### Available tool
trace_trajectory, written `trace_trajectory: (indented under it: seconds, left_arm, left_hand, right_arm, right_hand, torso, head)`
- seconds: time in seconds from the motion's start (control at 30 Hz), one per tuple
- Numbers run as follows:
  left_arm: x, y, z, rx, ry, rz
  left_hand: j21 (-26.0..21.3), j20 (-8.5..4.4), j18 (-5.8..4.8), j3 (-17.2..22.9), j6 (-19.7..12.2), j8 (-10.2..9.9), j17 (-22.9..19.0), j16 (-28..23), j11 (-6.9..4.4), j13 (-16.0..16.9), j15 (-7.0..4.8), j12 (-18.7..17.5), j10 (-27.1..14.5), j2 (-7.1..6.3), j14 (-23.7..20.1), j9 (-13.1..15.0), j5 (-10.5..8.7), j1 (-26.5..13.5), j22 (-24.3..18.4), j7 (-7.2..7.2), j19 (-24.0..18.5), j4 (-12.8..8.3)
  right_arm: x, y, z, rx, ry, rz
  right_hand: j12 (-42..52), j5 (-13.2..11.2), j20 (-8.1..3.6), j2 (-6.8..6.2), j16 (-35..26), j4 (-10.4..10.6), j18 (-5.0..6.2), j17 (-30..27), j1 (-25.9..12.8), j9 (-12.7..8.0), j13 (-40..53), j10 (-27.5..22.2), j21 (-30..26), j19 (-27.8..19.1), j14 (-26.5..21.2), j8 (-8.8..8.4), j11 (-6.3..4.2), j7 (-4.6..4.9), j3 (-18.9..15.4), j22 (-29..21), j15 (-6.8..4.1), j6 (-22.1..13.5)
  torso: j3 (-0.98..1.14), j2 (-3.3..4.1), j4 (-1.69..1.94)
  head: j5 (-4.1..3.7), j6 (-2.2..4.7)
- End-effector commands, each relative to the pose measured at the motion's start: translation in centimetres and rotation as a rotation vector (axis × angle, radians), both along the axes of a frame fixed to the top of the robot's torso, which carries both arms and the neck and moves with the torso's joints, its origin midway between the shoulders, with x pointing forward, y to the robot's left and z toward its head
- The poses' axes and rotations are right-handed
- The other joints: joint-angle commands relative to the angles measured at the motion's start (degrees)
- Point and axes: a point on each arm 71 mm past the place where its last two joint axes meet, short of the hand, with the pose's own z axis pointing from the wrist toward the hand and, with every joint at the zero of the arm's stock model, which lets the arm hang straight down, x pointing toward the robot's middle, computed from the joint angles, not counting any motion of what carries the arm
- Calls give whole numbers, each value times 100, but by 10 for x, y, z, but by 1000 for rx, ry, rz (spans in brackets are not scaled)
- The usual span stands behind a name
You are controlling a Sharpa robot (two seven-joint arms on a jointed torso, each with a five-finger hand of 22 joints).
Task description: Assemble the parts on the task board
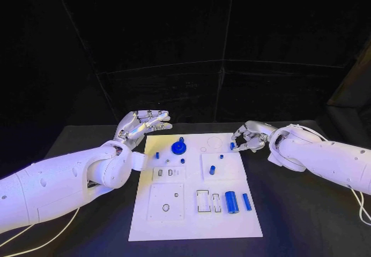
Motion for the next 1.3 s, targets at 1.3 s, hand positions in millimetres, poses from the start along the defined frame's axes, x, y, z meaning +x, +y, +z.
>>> trace_trajectory:
  seconds: [1.3]
  left_arm:
    - [0, -1, 1, -4, -4, -13]
  left_hand:
    - [-38, -5, 42, 5, 45, -23, -10, -25, 8, -7, 14, -26, 31, 66, 42, -6, 17, 8, -9, -1, 32, -55]
  right_arm:
    - [7, 10, -7, -47, 13, -12]
  right_hand:
    - [81, -245, -73, 251, 15, -95, -86, -7, -44, 22, 549, 76, 31, 615, -8, 192, -56, -53, 320, 1509, -83, 550]
  torso:
    - [5, -6, 1]
  head:
    - [10, -69]
